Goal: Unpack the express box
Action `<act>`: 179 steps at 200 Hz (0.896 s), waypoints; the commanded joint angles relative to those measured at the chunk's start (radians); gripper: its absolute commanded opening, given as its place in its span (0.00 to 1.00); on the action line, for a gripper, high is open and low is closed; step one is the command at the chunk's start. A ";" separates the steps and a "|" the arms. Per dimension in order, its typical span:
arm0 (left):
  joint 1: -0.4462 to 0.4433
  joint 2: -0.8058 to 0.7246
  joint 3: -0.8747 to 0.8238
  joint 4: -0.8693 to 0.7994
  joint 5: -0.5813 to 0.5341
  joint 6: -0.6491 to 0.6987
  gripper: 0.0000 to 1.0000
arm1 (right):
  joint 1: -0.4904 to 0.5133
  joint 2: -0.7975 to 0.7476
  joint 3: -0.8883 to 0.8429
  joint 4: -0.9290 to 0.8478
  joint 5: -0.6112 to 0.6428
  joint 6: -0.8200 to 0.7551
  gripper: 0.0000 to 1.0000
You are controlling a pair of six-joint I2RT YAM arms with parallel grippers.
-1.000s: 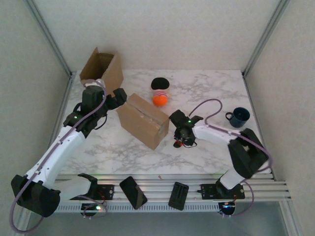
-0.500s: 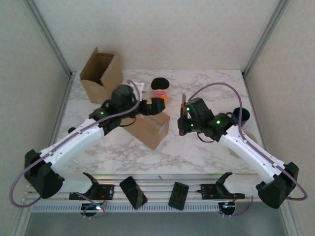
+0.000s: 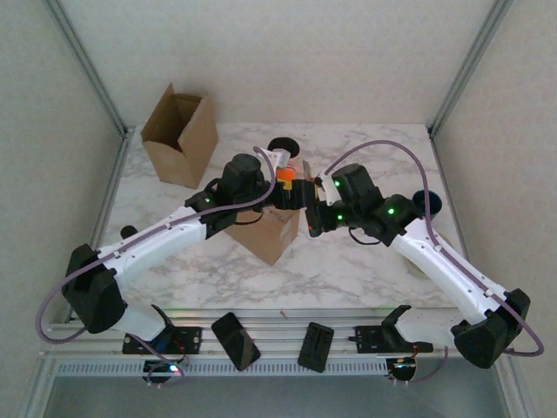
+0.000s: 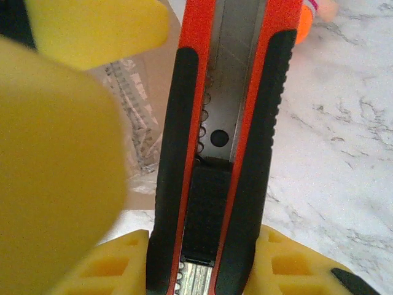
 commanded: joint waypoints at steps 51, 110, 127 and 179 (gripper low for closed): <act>-0.018 0.042 0.028 0.064 -0.056 -0.015 0.83 | 0.021 -0.056 -0.009 0.112 -0.232 -0.084 0.27; -0.017 0.042 0.043 0.071 -0.070 -0.012 0.36 | 0.020 -0.059 -0.014 0.113 -0.252 -0.088 0.27; -0.017 0.038 0.045 0.068 -0.072 -0.012 0.24 | 0.020 -0.057 -0.017 0.117 -0.252 -0.086 0.27; -0.016 0.001 0.025 0.081 -0.095 -0.022 0.00 | 0.014 -0.065 -0.021 0.139 -0.249 -0.074 0.44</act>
